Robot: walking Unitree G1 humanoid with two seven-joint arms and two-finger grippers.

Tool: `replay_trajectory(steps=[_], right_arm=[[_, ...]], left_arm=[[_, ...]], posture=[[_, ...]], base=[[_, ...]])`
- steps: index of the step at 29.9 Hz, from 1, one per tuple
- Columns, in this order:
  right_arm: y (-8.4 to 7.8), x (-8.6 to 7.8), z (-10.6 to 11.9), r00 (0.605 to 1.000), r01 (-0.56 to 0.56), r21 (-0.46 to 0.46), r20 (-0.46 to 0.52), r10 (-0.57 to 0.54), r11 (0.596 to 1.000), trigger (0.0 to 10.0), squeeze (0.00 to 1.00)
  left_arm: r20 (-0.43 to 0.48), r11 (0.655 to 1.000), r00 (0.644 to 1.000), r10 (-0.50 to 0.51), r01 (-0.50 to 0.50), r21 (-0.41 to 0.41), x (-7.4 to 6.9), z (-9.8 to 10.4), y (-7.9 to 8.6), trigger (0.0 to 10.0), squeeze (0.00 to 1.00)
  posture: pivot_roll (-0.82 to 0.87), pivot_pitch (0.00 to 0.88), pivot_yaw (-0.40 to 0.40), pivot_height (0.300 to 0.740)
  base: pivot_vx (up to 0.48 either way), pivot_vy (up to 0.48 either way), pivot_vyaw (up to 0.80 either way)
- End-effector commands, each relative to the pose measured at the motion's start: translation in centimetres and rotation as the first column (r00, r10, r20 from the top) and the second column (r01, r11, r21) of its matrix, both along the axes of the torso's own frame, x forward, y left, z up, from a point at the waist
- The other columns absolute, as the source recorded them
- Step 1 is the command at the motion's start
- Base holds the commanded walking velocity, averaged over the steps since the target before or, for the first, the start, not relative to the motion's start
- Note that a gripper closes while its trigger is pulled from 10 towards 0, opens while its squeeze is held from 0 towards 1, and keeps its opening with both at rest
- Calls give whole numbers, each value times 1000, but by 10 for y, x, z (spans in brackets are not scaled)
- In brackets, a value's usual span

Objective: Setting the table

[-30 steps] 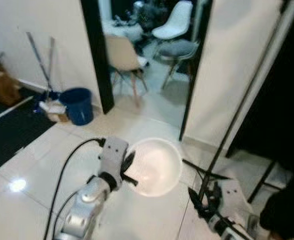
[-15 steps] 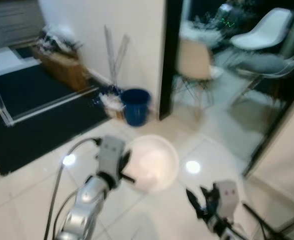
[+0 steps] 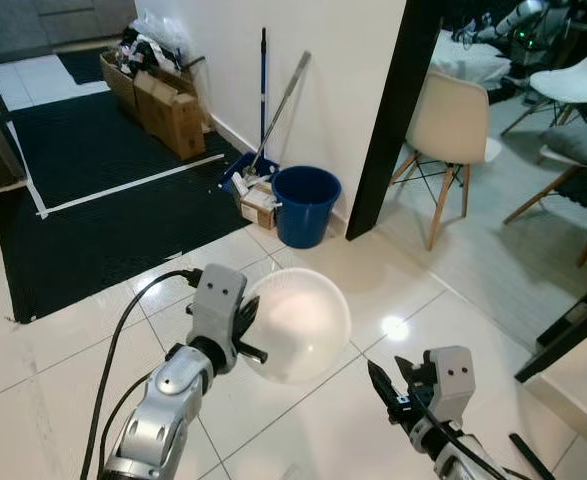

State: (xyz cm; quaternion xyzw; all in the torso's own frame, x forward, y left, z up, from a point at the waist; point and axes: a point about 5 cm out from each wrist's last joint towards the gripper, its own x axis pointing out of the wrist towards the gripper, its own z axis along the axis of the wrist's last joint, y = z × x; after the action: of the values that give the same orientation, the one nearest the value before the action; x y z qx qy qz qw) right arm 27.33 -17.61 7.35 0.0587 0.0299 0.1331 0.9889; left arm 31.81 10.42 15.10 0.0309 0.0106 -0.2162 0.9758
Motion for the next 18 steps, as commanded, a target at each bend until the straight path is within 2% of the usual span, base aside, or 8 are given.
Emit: replay_trajectory(steps=[1,4,18], right_arm=[[-2,-5,-6,1000,8,12,-26,-7,1000,10000,0],[-2,-5,-6,1000,5,13,-25,-4,1000,10000,0],[-1,-7,-8,999,2,3,-34,-2,1000,10000,0]], left_arm=[[-14,1000,1000,-17,17,6,-3,-3,-1,10000,0],[24,1000,1000,-15,14,28,-2,-1,0,10000,0],[39,999,999,-22,21,25,-3,1,-2,10000,0]], posture=[[51,80,55,740],[51,77,59,740],[51,84,58,740]], base=[[0,0,0],[0,0,0],[0,0,0]])
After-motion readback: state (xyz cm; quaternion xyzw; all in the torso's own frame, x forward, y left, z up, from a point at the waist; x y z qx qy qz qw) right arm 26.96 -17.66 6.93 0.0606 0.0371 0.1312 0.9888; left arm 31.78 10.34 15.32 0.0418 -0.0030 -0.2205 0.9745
